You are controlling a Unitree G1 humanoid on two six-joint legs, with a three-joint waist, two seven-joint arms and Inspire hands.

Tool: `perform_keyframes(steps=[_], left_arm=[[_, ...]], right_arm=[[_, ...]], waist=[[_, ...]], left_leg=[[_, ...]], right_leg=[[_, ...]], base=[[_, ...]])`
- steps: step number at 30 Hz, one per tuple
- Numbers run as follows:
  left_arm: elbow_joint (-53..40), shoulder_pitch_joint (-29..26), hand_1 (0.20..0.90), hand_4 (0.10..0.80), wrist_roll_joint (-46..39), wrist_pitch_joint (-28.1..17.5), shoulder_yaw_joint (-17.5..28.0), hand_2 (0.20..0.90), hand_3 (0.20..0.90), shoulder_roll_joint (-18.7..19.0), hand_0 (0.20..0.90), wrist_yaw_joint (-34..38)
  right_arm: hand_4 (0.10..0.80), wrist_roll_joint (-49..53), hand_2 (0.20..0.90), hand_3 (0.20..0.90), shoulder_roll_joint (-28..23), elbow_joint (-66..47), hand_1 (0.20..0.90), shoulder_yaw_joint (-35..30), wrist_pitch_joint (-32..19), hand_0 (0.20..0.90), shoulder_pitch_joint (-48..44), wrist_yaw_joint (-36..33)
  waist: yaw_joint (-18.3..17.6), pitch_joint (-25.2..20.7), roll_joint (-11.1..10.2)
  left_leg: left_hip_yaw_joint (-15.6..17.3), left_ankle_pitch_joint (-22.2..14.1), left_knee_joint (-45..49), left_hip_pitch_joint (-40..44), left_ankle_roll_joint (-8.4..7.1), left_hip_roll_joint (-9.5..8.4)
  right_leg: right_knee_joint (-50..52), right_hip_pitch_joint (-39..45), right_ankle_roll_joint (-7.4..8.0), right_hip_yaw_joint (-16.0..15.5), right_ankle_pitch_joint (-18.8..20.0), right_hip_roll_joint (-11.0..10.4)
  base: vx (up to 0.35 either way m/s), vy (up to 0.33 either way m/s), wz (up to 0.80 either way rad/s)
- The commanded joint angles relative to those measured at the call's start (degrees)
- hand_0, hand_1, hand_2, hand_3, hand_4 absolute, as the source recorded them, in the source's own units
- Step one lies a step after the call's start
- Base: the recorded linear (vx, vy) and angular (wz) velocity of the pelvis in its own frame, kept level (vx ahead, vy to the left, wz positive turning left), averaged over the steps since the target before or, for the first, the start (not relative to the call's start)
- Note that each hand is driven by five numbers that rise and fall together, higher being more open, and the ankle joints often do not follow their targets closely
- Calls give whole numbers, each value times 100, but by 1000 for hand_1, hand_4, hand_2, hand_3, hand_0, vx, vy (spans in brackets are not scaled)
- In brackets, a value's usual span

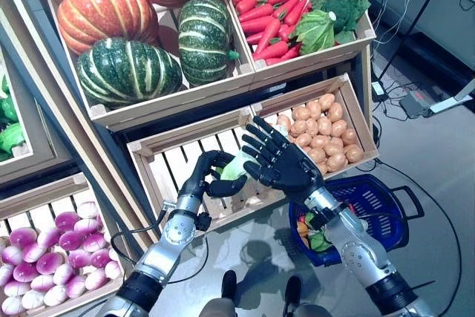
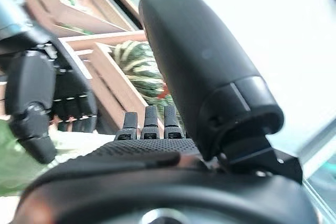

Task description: Put vegetables into the basket

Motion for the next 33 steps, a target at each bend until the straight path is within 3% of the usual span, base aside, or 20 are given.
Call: perform_keyframes(steps=[1,9,12,17,27,33], left_arm=[[-312,-233,300,400,-164,-361,182,300,300,-10,300,440],[-248,-99,300,400,-420,-245,394,300,300,-48,300,698],[-241,20,300,400,-450,-325,639,300,300,-48,300,826],[-310,75,300,400,-436,-366,805,300,300,-52,300,902],[-458,-25,300,400,-355,-312,633,300,300,-69,300,911],[-540,-51,300,400,-134,-363,513,300,300,17,300,770]], right_arm=[[800,430,900,900,363,-303,900,-147,-1045,900,-63,-31],[800,472,900,900,203,-923,900,-582,-1640,900,-136,33],[800,384,900,900,205,-1134,900,-888,-2002,900,25,-166],[800,273,900,900,304,-1176,900,-1087,-2179,900,233,-541],[800,76,900,900,494,-794,900,-959,-2227,900,215,-1084],[800,250,900,900,472,-563,900,-856,-2053,900,184,-1015]], waist=[[69,-630,-210],[56,-634,-226],[34,-678,-217],[6,-715,-218],[-21,-692,-201],[-8,-701,-212]], left_leg=[[-17,-531,8,256,-195,-2],[-24,-566,8,261,-181,1],[-17,-582,8,276,-170,8],[5,-580,8,268,-165,29],[41,-570,8,222,-148,54],[31,-585,8,231,-151,60]], right_leg=[[8,485,359,-63,-176,-458],[8,468,371,-51,-175,-457],[8,474,377,-28,-188,-454],[8,456,378,6,-187,-449],[8,393,344,73,-195,-430],[8,400,350,83,-200,-438]], base=[[0,0,0],[0,0,0],[0,0,0],[0,0,0],[-1,1,-3],[0,0,0]])
